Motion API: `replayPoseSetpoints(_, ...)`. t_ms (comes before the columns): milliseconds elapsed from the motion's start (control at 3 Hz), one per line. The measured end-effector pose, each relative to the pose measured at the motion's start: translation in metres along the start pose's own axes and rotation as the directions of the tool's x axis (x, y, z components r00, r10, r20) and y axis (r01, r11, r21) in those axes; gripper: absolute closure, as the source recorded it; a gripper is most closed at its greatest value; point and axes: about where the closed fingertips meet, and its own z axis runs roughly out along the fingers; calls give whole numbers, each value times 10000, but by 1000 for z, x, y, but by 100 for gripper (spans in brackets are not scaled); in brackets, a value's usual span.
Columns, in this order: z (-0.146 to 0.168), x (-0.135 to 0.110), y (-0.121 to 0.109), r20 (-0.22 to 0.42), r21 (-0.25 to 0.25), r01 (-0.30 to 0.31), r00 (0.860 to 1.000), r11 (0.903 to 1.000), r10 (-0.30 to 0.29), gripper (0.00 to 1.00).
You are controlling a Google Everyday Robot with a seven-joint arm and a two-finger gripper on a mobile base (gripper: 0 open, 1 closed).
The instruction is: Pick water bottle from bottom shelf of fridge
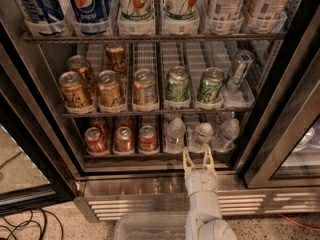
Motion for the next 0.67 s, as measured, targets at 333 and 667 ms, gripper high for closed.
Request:
replayPoseSetpoints(333, 9, 2, 2, 66, 263, -83, 9999, 9996, 81, 38)
replayPoseSetpoints(667, 13, 1, 0, 177, 695, -209, 9997, 9974, 197, 33)
